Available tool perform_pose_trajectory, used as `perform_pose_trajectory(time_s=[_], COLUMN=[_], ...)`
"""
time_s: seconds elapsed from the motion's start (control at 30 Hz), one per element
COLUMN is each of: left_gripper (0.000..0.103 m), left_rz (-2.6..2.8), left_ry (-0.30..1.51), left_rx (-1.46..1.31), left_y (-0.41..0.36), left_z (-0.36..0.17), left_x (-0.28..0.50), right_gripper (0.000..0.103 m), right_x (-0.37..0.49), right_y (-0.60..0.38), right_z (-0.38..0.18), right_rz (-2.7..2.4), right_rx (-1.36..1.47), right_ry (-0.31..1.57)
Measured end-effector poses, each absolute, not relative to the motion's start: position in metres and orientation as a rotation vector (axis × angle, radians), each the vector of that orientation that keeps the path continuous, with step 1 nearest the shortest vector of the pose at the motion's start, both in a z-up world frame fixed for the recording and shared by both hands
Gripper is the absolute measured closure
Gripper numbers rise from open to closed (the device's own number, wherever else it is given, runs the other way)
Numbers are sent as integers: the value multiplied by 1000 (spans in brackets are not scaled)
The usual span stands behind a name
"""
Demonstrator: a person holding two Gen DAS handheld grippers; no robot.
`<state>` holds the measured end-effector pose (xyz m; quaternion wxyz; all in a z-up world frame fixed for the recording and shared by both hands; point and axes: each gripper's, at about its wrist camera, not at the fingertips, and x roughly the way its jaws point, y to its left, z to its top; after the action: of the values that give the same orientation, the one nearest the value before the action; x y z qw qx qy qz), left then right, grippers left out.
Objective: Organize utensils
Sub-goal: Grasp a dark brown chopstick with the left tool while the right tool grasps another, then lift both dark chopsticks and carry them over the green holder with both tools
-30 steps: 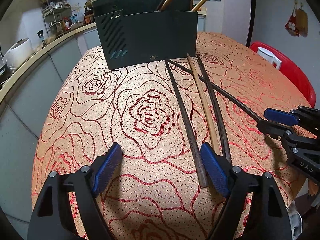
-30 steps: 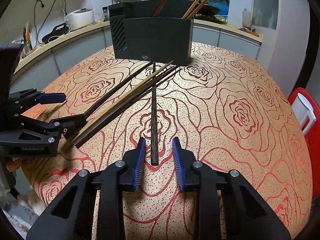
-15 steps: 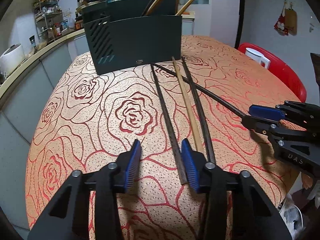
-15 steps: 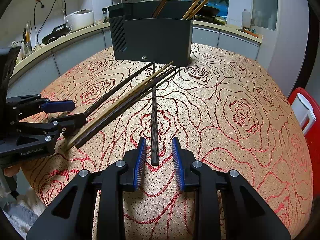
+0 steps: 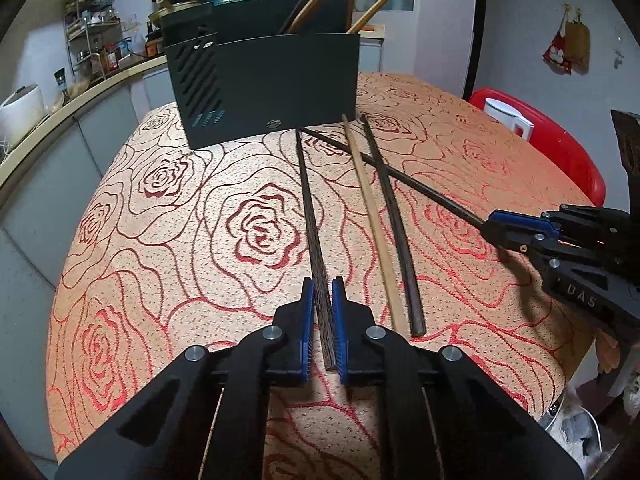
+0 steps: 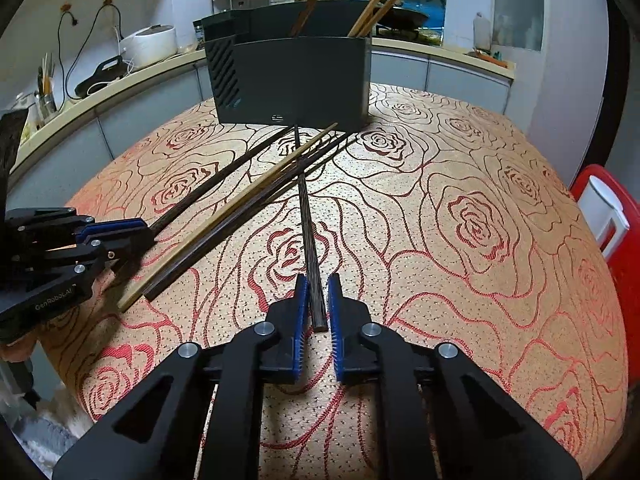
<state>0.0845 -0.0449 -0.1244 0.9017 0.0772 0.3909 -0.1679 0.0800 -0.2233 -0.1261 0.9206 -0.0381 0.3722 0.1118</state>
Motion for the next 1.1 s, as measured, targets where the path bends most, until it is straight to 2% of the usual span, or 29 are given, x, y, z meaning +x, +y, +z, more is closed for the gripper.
perform_pose_trajectory(time_s=[0.23,1.1], left_gripper=[96,96], left_rz=[-305,-271], left_ry=[773,568], left_rx=[150,179], left_y=[-28,-9], left_z=[-107,3], left_x=[81,82], right_gripper=[94,95], right_x=[79,67], right_y=[-232,-272], right_z=[-119,25], right_rz=[224,223], right_rx=[-37,62], right_ry=[777,429])
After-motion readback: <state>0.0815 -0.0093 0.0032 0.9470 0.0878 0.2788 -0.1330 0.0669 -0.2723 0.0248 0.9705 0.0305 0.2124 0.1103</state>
